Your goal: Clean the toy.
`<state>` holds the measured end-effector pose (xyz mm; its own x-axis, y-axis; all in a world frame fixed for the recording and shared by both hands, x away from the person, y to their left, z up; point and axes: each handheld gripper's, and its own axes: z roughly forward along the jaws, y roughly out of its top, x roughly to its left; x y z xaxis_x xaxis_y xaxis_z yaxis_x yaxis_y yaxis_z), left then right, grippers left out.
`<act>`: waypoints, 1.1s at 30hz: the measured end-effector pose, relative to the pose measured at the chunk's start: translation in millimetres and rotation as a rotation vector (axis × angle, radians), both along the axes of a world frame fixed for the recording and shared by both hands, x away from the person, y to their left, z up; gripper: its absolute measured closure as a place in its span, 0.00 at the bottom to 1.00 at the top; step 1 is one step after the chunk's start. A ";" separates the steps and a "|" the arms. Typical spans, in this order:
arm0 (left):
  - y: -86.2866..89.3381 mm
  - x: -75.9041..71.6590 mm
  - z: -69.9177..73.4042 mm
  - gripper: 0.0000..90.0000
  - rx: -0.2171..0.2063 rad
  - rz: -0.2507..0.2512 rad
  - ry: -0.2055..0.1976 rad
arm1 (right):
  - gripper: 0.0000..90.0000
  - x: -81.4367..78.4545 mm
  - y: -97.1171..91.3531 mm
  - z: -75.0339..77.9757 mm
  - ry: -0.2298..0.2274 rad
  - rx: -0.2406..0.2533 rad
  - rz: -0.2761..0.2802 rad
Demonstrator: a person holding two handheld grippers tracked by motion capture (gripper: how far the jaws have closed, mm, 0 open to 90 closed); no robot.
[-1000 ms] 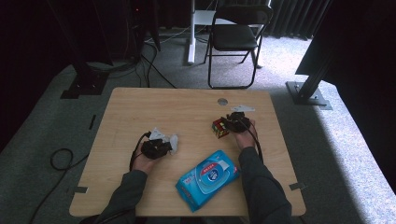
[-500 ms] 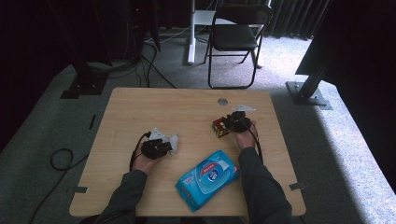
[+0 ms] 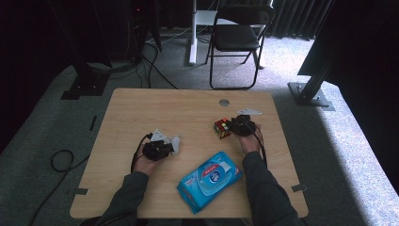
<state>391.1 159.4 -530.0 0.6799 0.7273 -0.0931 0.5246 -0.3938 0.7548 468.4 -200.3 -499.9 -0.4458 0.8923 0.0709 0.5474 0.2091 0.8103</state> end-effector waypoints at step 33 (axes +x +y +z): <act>-0.1 -0.1 0.3 0.90 -0.002 -0.001 -0.001 | 0.79 -4.8 -1.2 -3.4 0.080 0.131 -0.068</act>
<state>391.0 159.3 -529.7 0.6804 0.7268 -0.0944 0.5239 -0.3922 0.7561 463.5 -201.5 -503.3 -0.3731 0.9009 0.2215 0.6207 0.0649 0.7813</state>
